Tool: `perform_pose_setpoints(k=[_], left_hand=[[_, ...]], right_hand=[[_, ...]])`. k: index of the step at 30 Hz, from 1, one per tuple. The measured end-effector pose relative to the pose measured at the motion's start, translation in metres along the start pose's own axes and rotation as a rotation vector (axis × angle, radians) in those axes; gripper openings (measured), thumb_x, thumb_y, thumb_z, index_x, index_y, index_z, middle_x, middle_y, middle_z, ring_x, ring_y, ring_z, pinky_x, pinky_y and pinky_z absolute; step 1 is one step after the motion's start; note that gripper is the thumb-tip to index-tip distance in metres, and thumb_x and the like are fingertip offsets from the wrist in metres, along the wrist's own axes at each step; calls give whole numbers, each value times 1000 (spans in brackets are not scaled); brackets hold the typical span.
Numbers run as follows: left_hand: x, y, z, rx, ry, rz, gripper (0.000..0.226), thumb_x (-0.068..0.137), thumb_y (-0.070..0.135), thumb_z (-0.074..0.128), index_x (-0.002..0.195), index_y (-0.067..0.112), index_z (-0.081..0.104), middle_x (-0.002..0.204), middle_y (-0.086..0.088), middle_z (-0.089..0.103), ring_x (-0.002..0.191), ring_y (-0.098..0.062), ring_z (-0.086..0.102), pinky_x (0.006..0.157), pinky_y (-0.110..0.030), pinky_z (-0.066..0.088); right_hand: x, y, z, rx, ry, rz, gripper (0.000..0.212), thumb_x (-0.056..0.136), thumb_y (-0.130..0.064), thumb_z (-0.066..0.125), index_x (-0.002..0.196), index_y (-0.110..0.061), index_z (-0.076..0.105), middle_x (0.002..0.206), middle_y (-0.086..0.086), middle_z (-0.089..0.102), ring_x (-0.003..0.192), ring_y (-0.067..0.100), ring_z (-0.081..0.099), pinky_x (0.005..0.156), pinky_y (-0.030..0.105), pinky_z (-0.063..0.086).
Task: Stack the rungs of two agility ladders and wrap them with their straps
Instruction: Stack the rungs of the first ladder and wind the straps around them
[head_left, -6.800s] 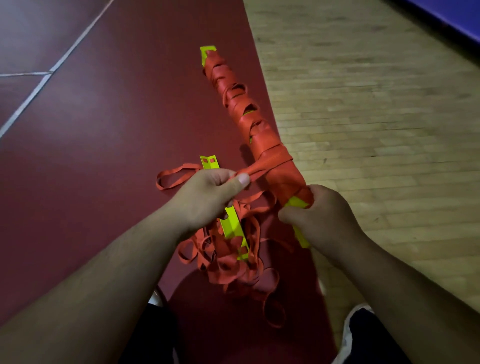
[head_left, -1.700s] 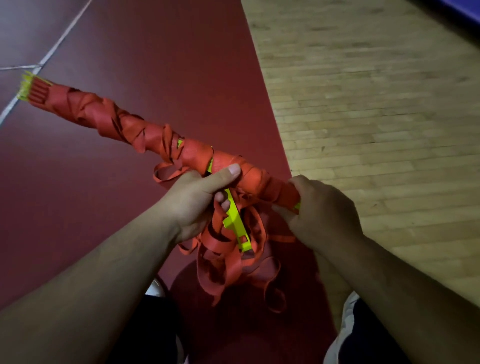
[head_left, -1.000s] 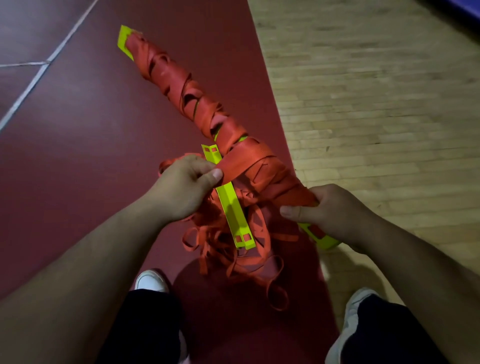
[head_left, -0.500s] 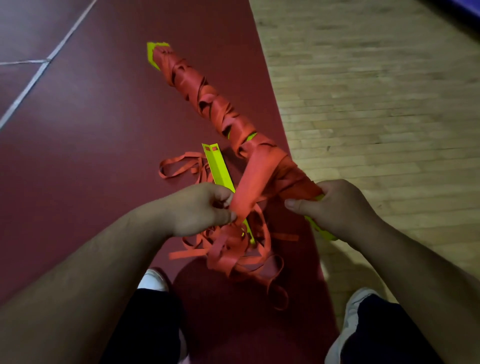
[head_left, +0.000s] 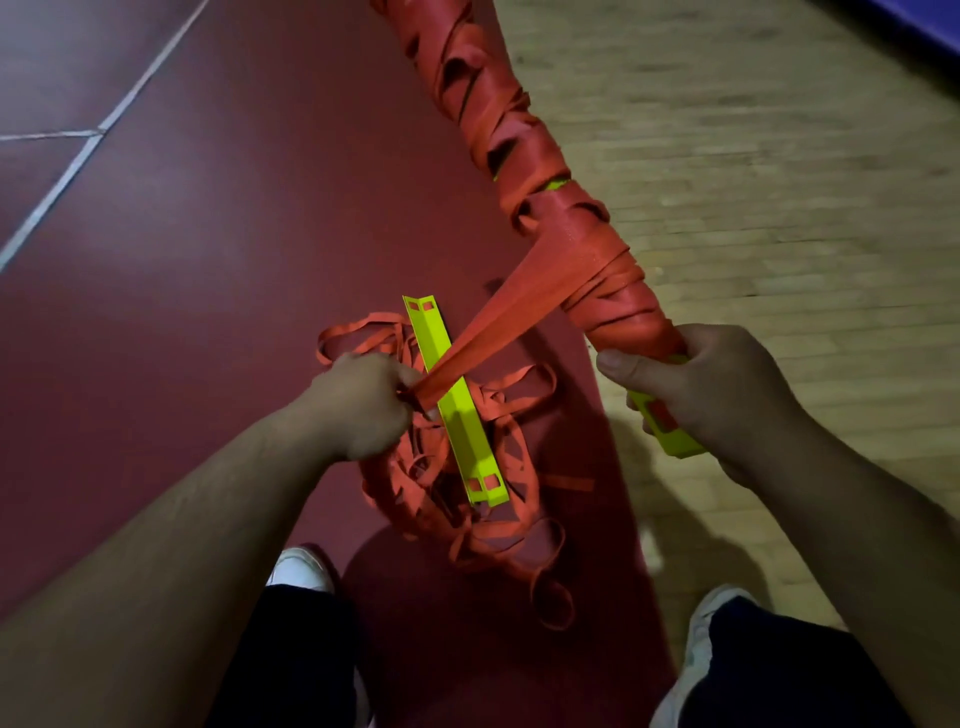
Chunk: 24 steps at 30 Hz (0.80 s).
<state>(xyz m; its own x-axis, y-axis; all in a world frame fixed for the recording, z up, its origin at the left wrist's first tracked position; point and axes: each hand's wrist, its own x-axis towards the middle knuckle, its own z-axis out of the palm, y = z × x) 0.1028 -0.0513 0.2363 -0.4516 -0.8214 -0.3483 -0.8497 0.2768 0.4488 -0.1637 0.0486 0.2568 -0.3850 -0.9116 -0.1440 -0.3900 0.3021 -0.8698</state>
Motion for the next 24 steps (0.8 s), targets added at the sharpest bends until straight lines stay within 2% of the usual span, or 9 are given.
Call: perform_pose_setpoints(k=[2, 4, 6, 8, 11, 14, 17, 21, 24], left_hand=[[0, -3, -2, 128, 72, 36, 40, 84, 12, 58, 81, 52, 64, 123, 10, 61, 122, -27, 50, 106, -45, 38], [-1, -4, -2, 227, 117, 23, 39, 86, 14, 58, 97, 49, 69, 127, 12, 53, 125, -27, 41, 108, -47, 33], [-1, -7, -2, 151, 72, 32, 38, 84, 7, 56, 86, 42, 70, 103, 16, 62, 104, -24, 53, 94, -40, 47], [0, -8, -3, 17, 43, 19, 44, 82, -3, 52, 72, 38, 66, 66, 17, 64, 70, -10, 62, 63, -23, 49], [2, -8, -4, -57, 86, -34, 52, 83, -6, 47, 91, 40, 69, 68, 10, 66, 49, 6, 57, 43, -9, 35], [3, -8, -2, 51, 91, 0, 55, 88, 0, 48, 106, 49, 66, 95, 6, 61, 79, -7, 56, 69, -21, 47], [1, -10, 0, 216, 93, 48, 43, 92, 14, 55, 110, 53, 63, 108, 5, 43, 104, -20, 37, 95, -43, 39], [2, -14, 5, -28, 98, 103, 19, 91, 19, 69, 100, 34, 62, 88, 8, 63, 76, -10, 62, 70, -29, 48], [6, -13, 1, -179, 188, 91, 11, 93, 17, 66, 82, 18, 63, 71, -4, 64, 62, -15, 60, 64, -34, 48]], right_hand=[[0, 2, -1, -39, -9, 2, 37, 55, -64, 80, 77, -34, 76, 62, 2, 72, 57, 25, 69, 67, 55, 60], [1, 5, -3, -54, 10, -6, 23, 64, -53, 86, 75, -36, 76, 62, 1, 71, 58, 24, 68, 68, 54, 60], [0, 6, -3, -22, 26, -9, 19, 67, -48, 87, 76, -35, 76, 62, 3, 71, 56, 23, 67, 67, 54, 60], [-2, 3, -3, 59, 27, 6, 25, 65, -50, 85, 77, -30, 77, 63, 7, 71, 53, 24, 66, 62, 52, 58], [-4, -5, -5, 179, 46, 24, 33, 62, -53, 82, 79, -25, 76, 63, 10, 71, 49, 25, 65, 54, 42, 55], [-3, -7, -10, 155, 64, 0, 22, 73, -44, 85, 79, -25, 76, 63, 9, 71, 49, 25, 66, 55, 41, 56], [-2, -3, -12, 67, 63, -17, 20, 74, -45, 83, 79, -27, 74, 64, 8, 72, 52, 26, 68, 58, 48, 59], [-2, 1, -9, 49, 39, 9, 36, 61, -58, 78, 78, -27, 75, 64, 10, 71, 52, 29, 68, 62, 58, 58], [0, 3, -7, 95, 29, 48, 44, 52, -64, 75, 78, -29, 75, 65, 12, 71, 50, 27, 67, 60, 56, 58]])
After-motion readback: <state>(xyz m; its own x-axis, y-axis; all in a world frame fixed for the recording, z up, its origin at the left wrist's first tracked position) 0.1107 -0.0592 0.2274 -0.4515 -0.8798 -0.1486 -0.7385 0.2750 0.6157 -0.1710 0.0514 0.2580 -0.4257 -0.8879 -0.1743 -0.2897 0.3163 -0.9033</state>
